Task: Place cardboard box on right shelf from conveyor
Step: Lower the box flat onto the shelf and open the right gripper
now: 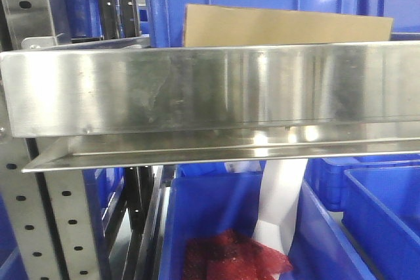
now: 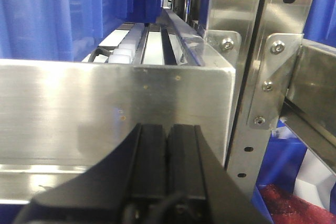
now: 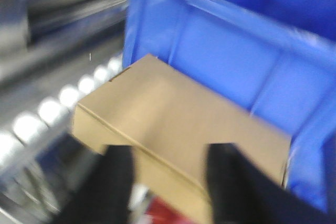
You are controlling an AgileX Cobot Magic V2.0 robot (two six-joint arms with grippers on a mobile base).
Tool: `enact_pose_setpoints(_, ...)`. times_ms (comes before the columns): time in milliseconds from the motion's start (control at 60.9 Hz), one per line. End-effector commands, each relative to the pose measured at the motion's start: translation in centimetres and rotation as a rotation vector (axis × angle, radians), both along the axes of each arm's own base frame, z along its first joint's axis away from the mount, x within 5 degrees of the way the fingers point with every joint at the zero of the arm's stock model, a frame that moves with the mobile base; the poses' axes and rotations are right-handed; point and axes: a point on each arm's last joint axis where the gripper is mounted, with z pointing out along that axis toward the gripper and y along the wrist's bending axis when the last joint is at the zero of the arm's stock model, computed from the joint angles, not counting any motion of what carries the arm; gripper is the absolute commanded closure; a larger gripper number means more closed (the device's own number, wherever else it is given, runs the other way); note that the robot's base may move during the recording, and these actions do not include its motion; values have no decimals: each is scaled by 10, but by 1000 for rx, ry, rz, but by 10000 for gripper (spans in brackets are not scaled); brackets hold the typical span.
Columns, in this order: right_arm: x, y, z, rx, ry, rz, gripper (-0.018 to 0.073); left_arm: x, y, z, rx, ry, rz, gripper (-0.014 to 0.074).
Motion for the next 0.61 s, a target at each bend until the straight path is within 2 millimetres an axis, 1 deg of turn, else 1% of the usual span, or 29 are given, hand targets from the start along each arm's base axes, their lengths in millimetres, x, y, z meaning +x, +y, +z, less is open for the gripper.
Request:
enact_pose_setpoints(0, -14, -9, 18, 164, -112, -22, 396, -1, 1, 6, -7, -91, 6, 713)
enact_pose_setpoints(49, -20, -12, 15, 182, -117, -23, 481, -1, 1, 6, -7, -91, 6, 713)
enact_pose_setpoints(99, -25, -14, 13, 191, -124, -22, 540, -1, 1, 6, -7, -91, 6, 713)
enact_pose_setpoints(246, -34, -19, 8, 196, -132, -20, 536, -1, 1, 6, -7, -91, 6, 713)
enact_pose_setpoints(591, -34, -19, 8, 194, -129, -21, 536, -1, 1, 6, -7, -91, 6, 713)
